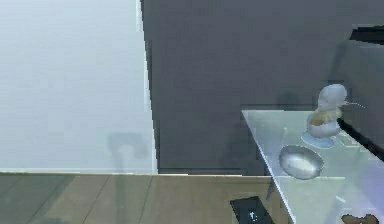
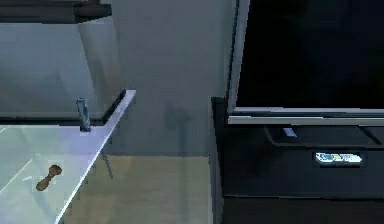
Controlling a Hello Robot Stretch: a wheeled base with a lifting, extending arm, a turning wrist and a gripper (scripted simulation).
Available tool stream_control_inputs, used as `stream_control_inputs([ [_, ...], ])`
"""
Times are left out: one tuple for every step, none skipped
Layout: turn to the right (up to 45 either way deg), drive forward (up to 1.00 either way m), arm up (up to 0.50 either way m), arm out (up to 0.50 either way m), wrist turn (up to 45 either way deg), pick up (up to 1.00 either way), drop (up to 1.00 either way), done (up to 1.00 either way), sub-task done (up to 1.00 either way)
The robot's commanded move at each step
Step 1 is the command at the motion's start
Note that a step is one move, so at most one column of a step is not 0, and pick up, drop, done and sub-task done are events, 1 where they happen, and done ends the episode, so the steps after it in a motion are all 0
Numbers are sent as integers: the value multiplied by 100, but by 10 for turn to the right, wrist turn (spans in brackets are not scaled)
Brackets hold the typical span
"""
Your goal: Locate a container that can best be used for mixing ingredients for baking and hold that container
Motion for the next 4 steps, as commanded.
stream_control_inputs([
  [0,55,0,0,0,0,0,0,0],
  [-240,0,0,0,0,0,0,0,0],
  [0,0,50,0,0,0,0,0,0],
  [0,0,36,0,0,0,0,0,0],
])
